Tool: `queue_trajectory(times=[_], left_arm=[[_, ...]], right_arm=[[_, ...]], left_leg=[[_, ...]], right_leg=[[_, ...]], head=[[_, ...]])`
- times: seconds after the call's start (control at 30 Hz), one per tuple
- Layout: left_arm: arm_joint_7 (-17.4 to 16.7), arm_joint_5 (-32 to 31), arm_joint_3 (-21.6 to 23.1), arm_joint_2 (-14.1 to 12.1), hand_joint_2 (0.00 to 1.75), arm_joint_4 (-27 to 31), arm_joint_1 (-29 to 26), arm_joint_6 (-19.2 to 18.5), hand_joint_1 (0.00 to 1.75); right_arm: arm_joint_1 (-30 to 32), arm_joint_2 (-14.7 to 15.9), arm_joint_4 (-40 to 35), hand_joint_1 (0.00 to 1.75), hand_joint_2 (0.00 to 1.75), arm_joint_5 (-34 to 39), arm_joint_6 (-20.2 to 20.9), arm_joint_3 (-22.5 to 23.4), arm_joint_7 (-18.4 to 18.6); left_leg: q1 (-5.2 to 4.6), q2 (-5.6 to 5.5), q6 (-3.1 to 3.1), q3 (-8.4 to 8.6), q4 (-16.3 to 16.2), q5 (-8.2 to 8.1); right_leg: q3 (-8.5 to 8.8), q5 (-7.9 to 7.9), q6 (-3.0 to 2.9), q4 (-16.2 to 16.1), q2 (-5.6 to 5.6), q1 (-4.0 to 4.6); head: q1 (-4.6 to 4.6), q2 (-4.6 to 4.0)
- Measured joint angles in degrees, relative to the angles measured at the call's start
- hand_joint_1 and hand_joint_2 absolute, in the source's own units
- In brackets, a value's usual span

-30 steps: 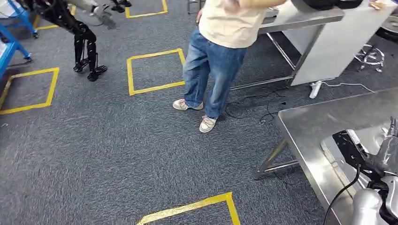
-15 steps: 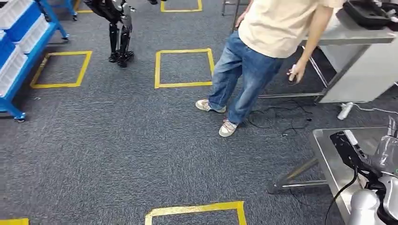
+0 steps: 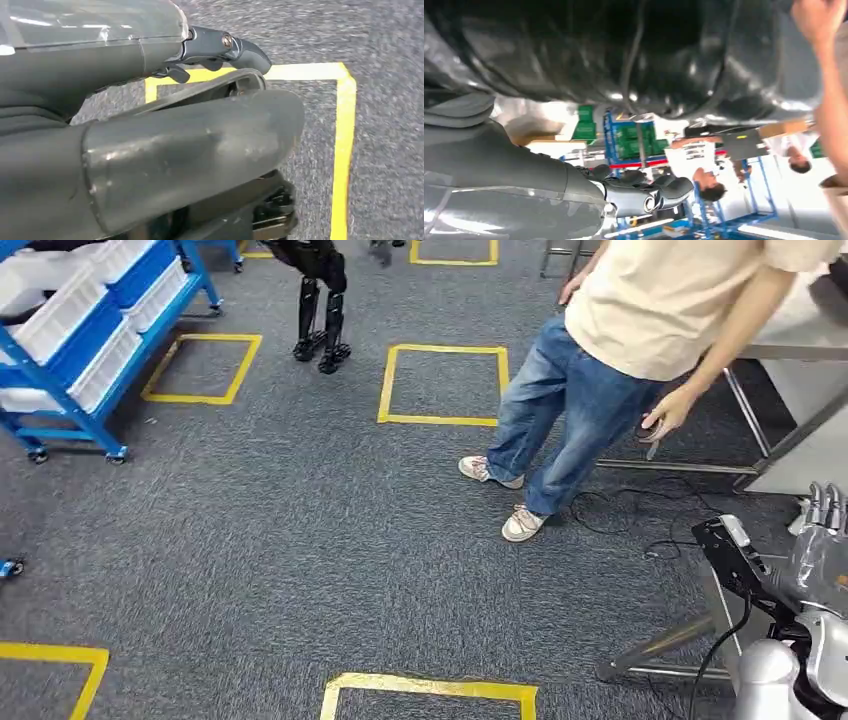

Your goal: Take the parts from the cabinet and place them on the table.

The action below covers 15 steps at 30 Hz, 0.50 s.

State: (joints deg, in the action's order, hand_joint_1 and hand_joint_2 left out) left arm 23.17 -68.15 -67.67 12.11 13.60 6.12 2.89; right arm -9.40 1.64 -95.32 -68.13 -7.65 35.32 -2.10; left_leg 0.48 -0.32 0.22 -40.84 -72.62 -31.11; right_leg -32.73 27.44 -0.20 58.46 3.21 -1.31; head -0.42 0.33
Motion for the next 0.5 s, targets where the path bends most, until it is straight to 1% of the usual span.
queue_trajectory(times=[0.03,0.07,0.1,0.13,0.17,0.2,0.23,0.27,0.3,0.33,0.37,0.4,0.43,0.47,0.5], left_arm=[[0.0,-0.02,0.0,-0.02,0.0,0.0,-0.01,0.02,0.0],[0.0,-0.02,0.0,-0.02,0.0,0.0,0.02,0.02,0.0],[0.0,-0.02,0.0,-0.02,0.0,0.0,0.09,0.04,0.0],[0.02,0.0,0.0,-0.02,0.0,0.0,0.3,0.04,0.0],[0.02,0.0,0.0,-0.02,0.0,0.0,0.35,0.07,0.0],[0.0,0.0,0.0,-0.02,0.0,0.0,0.24,0.07,0.0],[0.0,0.0,-0.02,-0.02,0.0,0.0,0.03,0.11,0.0],[0.0,0.0,-0.04,-0.02,0.0,0.0,-0.07,0.11,0.0],[0.02,0.11,-0.04,-0.02,0.0,0.0,-0.13,0.11,0.0],[0.02,0.13,-0.04,0.0,0.0,0.0,0.03,0.13,0.0],[0.02,0.13,-0.07,0.02,0.0,0.0,0.2,0.13,0.0],[0.02,0.13,-0.07,0.07,0.0,0.0,0.22,0.13,0.0],[0.02,0.13,-0.07,0.07,0.0,0.0,0.2,0.11,0.0],[0.02,0.13,-0.07,0.09,0.0,0.0,0.12,0.11,0.0],[0.02,0.13,-0.07,0.09,0.0,0.0,0.08,0.11,0.0]], right_arm=[[0.0,0.0,-0.04,0.0,0.0,-0.04,0.0,-0.07,-0.04],[0.0,-0.02,-0.09,0.0,0.0,-0.04,-0.02,-0.24,-0.07],[0.0,-0.02,-0.13,0.0,0.0,-0.07,-0.02,-0.5,-0.09],[0.06,-0.02,-0.24,0.0,0.0,-0.11,-0.07,-0.55,-0.18],[0.07,-0.02,-0.28,0.0,0.0,-0.2,-0.09,-0.55,-0.17],[0.06,-0.04,-0.35,0.0,0.0,-0.22,-0.11,-0.68,-0.22],[0.06,-0.07,-0.39,0.0,0.0,-0.24,-0.13,-1.03,-0.22],[0.07,-0.07,-0.48,0.0,0.0,-0.24,-0.13,-1.24,-0.22],[0.08,-0.11,-0.5,0.0,0.0,-0.26,-0.15,-1.42,-0.22],[0.12,-0.11,-0.55,0.0,0.0,-0.28,-0.22,-1.42,-0.28],[0.18,-0.11,-0.55,0.0,0.0,-0.37,-0.24,-1.42,-0.26],[0.41,-0.11,-0.55,0.0,0.0,-0.39,-0.22,-1.42,-0.22],[0.78,-0.13,-0.53,0.0,0.0,-0.48,-0.22,-1.44,-0.22],[0.95,-0.15,-0.52,0.0,0.0,-0.59,-0.22,-1.51,-0.22],[0.95,-0.17,-0.55,0.0,0.0,-0.63,-0.22,-1.51,-0.22]], left_leg=[[-0.01,0.33,0.19,2.3,4.45,2.42],[-0.06,1.27,0.51,4.94,9.34,4.61],[-0.39,3.69,0.98,6.63,12.86,4.87],[-1.15,4.48,1.29,7.18,14.05,4.52],[-0.91,3.84,1.47,6.91,13.81,4.64],[-0.99,3.17,1.59,6.8,13.86,4.67],[-1.03,2.52,1.89,6.73,14.03,4.82],[-0.46,1.93,2.51,7.19,14.9,5.36],[-0.51,1.45,2.74,7.31,15.12,5.5],[-0.46,1.06,2.97,7.27,15.13,5.63],[-0.45,0.47,3.13,7.2,15.11,5.65],[-0.49,-0.17,3.14,7.2,15.1,5.66],[-0.52,-1.03,3.14,7.17,15.02,5.66],[-0.52,-1.74,3.13,7.18,14.91,5.65],[-0.51,-2.45,3.1,7.19,14.8,5.63]], right_leg=[[0.14,0.13,0.12,0.08,0.59,0.02],[0.36,0.31,0.3,0.14,1.14,0.04],[0.55,0.48,0.5,0.15,1.6,0.17],[0.53,0.75,0.92,0.41,2.1,0.59],[0.61,0.64,1.19,0.21,2.61,0.58],[0.77,0.68,1.4,0.08,3.32,0.74],[0.96,0.65,1.6,-0.07,3.91,0.68],[0.88,1.1,1.88,0.14,4.11,0.53],[0.65,2.22,2.17,1.35,1.14,0.22],[-0.76,4.36,2.23,4.45,-0.84,0.01],[-2.84,6.63,2.35,8.87,-2.08,0.01],[-4.86,8.37,2.49,13.07,-2.61,0.01],[-6.69,9.08,2.59,16.38,-2.8,0.02],[-7.11,8.32,2.62,16.76,-2.89,0.02],[-6.48,6.38,2.58,14.84,-2.98,0.0]], head=[[0.0,0.0],[0.0,0.0],[0.0,0.0],[0.02,0.0],[0.04,0.0],[0.02,0.0],[0.04,0.0],[0.0,0.0],[0.15,0.0],[0.07,0.0],[0.15,0.0],[0.13,0.0],[0.13,0.0],[0.13,0.0],[0.13,0.0]])
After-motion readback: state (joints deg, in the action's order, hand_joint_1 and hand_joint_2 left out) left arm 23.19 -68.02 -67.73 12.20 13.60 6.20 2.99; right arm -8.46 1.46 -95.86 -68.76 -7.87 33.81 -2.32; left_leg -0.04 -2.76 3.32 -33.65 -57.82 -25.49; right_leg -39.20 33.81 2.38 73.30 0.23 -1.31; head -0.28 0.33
